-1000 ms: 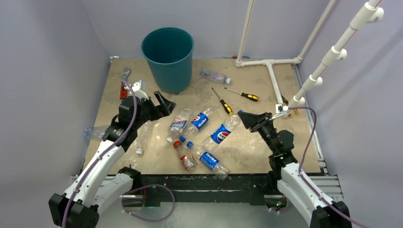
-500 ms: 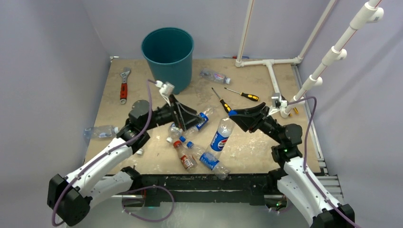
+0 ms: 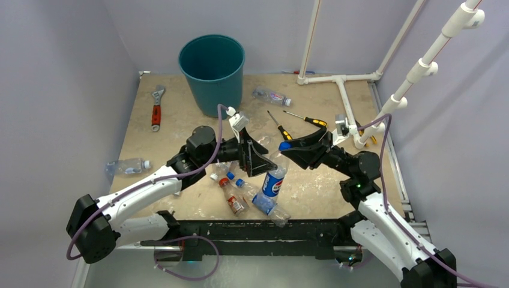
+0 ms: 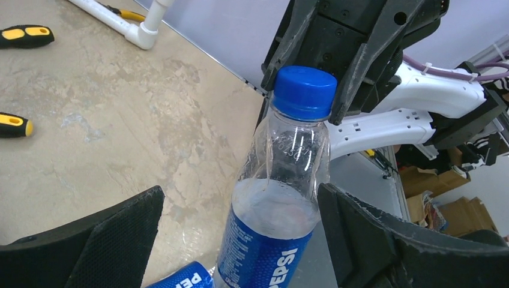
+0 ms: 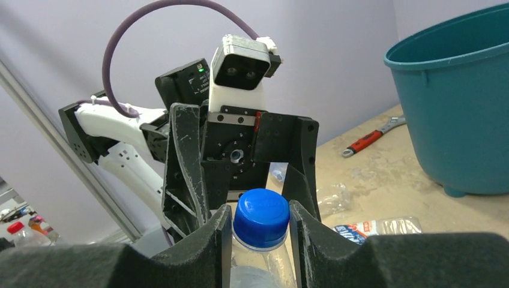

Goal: Put the plastic bottles in the bin
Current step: Pick up the plastic bottle at the center of the board.

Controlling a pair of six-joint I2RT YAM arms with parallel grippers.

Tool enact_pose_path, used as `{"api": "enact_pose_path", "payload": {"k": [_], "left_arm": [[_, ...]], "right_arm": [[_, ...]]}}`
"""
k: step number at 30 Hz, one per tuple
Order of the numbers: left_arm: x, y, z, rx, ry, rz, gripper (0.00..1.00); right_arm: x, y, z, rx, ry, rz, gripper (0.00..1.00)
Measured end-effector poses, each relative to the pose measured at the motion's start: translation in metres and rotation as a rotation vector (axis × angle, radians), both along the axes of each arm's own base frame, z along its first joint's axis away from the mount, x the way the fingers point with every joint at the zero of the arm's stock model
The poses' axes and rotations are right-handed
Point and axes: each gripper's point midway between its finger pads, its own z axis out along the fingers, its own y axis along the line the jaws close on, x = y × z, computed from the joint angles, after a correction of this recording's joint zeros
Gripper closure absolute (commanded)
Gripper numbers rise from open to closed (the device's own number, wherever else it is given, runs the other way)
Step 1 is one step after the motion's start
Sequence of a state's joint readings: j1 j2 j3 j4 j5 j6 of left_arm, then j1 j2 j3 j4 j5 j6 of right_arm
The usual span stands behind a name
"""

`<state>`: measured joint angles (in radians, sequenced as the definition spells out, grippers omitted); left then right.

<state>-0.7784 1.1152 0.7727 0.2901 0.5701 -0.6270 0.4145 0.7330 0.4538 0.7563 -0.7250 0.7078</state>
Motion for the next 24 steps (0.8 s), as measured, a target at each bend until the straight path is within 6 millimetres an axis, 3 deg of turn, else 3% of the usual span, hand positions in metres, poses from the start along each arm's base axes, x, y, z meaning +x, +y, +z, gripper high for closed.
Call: {"api": "enact_pose_path", "payload": {"k": [9, 24], "left_arm": [[-0.01, -0.009, 0.002, -0.012, -0.024, -0.041, 0.05], [-0.021, -0.016, 0.012, -0.058, -0.053, -0.108, 0.27]], "right_arm": [[0.003, 0.007, -0.004, -0.009, 0.017, 0.01, 0.8], [0.012, 0.015, -0.006, 0.012, 0.04, 0.002, 0.8]]}}
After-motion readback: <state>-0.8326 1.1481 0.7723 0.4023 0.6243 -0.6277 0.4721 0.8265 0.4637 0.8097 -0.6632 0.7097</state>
